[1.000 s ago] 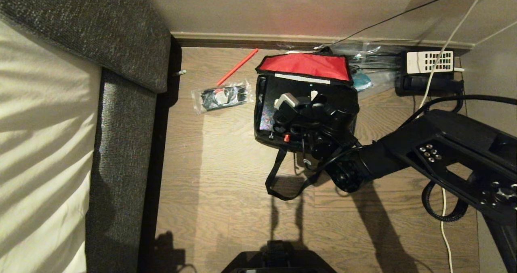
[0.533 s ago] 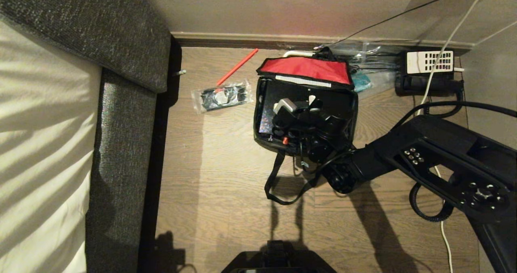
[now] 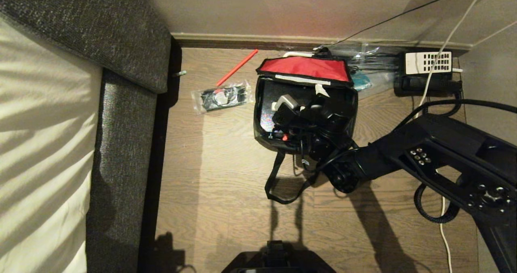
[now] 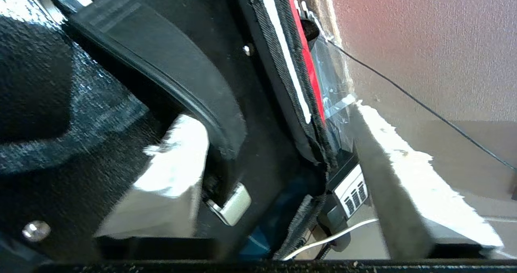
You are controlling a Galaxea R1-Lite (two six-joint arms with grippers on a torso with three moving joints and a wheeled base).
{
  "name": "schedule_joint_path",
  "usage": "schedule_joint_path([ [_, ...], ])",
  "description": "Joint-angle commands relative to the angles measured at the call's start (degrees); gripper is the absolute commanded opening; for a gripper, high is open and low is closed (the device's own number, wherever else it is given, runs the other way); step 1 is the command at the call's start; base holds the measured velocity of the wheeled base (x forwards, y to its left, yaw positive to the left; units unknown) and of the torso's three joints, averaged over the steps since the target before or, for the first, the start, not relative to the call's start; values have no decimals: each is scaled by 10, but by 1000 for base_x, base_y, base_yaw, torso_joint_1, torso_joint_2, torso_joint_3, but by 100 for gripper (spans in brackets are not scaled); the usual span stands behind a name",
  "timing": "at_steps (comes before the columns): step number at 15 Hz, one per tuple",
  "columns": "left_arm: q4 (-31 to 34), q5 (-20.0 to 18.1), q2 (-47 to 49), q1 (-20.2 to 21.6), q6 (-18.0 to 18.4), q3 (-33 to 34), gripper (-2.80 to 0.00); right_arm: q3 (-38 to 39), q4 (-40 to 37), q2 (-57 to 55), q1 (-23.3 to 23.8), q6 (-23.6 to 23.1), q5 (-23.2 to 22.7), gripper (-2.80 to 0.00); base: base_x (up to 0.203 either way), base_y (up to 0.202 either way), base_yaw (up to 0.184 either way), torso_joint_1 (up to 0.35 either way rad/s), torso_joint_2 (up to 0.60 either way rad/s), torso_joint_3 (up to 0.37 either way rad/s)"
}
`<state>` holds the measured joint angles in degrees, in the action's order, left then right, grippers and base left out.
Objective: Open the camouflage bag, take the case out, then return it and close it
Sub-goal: Place the black box back, then close the top of the storage box
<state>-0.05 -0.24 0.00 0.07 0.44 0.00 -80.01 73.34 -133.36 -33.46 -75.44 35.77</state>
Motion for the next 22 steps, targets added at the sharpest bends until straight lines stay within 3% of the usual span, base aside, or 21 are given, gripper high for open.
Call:
schedule_joint_path([
  [1,0,0,-1,0,0,1,-280,26,-1,36,1,-4,3,0,0,0,0,0,0,0],
  [3,0,0,0,0,0,1,-280,79,-1,75,0,5,3,0,0,0,0,0,0,0],
  [4,0,0,0,0,0,1,-280,102,-4,98,0,15,3,-280,0,0,0,0,0,0],
  [7,0,0,-1,0,0,1,-280,145,-23,163,10,39,7,-280,0,0,0,0,0,0],
  [9,0,0,0,0,0,1,-280,177,-48,192,20,92,48,-280,0,0,0,0,0,0],
  [12,0,0,0,0,0,1,-280,190,-114,218,47,175,62,-280,0,0,0,0,0,0],
  [13,0,0,0,0,0,1,-280,187,-138,219,58,223,61,-280,0,0,0,0,0,0],
  [15,0,0,0,0,0,1,-280,180,-220,216,75,372,53,-280,0,0,0,0,0,0],
  [18,0,0,0,0,0,1,-280,135,-428,208,128,569,37,-280,0,0,0,0,0,0],
  [20,0,0,0,0,0,1,-280,62,-513,191,164,629,9,-280,0,0,0,0,0,0],
  [22,0,0,0,0,0,1,-280,-16,-578,170,198,654,-29,-280,0,0,0,0,0,0],
])
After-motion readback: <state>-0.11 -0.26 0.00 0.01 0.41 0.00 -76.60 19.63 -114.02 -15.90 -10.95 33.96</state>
